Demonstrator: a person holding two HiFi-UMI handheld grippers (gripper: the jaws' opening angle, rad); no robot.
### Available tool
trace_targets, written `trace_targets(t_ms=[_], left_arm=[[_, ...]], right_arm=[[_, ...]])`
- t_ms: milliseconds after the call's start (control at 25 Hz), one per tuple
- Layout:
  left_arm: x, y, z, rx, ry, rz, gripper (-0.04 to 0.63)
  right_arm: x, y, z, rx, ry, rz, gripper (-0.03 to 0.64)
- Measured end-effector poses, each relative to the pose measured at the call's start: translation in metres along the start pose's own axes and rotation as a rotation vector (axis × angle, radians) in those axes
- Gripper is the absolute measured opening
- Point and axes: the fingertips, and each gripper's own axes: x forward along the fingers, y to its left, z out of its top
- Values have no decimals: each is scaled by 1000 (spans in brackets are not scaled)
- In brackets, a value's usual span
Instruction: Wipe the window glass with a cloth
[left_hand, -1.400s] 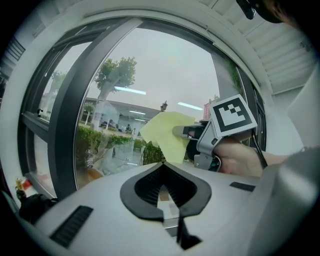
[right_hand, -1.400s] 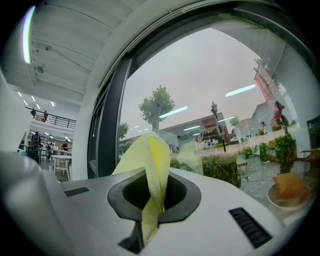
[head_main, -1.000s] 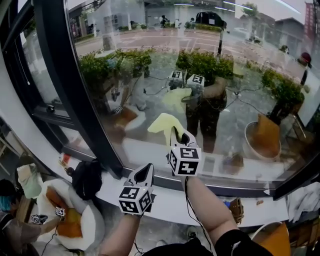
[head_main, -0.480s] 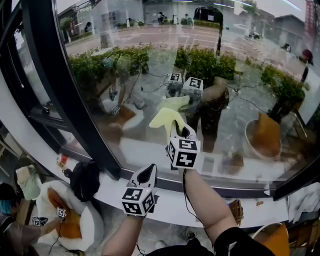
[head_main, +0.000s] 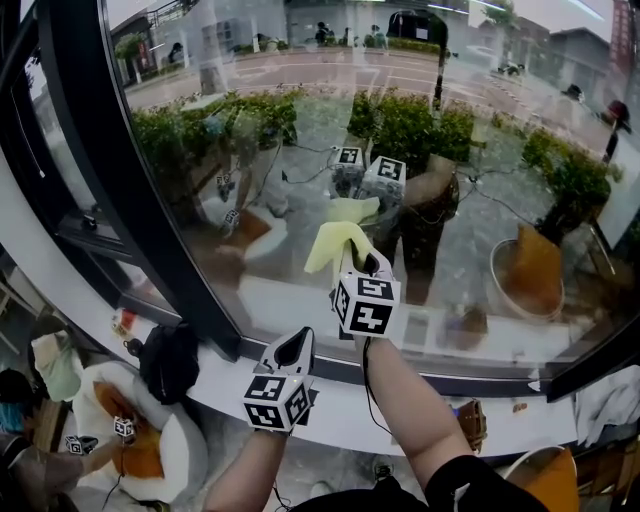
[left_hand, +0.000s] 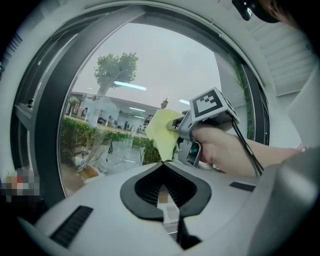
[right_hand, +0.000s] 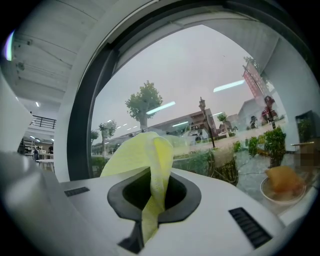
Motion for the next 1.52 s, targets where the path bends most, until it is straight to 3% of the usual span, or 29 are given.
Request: trace_targets(t_ms=[320, 600, 1520], left_arm=[[3, -5, 1, 16, 5, -25, 6], [16, -41, -2, 29, 15, -74, 6], [71, -202, -27, 91, 63, -327, 6]], right_arm=[[-3, -7, 0, 8, 2, -9, 32], [-26, -46, 8, 7, -12, -48, 32], [-147, -255, 28, 36, -68, -342, 33]])
